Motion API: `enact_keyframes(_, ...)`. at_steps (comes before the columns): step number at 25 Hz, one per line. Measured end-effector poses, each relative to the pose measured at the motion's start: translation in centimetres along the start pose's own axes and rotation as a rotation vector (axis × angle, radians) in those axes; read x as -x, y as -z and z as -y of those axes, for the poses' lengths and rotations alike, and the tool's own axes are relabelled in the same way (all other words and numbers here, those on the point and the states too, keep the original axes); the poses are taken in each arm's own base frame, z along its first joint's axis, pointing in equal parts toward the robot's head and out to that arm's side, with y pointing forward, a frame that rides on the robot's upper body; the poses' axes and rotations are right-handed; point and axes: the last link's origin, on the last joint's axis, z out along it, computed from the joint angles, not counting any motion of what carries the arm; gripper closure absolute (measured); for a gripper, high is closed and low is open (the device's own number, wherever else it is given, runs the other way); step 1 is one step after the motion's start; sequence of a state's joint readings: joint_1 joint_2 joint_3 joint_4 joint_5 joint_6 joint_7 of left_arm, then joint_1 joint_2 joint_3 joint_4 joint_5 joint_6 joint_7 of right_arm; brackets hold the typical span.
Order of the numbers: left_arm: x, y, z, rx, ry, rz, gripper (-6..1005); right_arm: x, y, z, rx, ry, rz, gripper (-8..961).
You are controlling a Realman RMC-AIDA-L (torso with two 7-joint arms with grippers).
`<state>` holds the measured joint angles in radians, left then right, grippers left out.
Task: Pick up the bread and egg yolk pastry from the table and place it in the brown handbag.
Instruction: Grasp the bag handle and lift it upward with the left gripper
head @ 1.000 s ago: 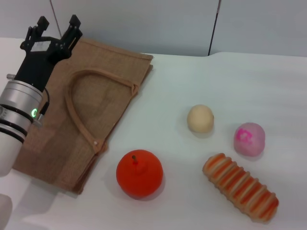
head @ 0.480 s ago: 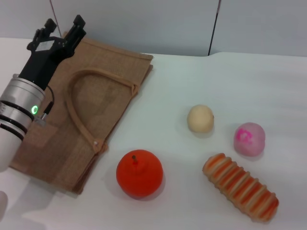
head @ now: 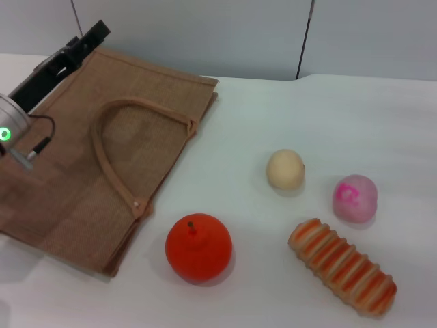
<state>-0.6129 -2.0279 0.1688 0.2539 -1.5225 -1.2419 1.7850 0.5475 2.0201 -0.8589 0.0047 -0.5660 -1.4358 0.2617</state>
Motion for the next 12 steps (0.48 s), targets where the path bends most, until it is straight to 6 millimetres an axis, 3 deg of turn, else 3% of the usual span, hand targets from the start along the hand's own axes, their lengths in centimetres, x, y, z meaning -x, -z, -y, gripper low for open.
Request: enact_keyframes(12, -3.2, 0.0, 1.2, -0.167, 0.164, 0.472, 108, 0.1, -0.1, 0.1, -0.004, 0.001, 0.004, 77)
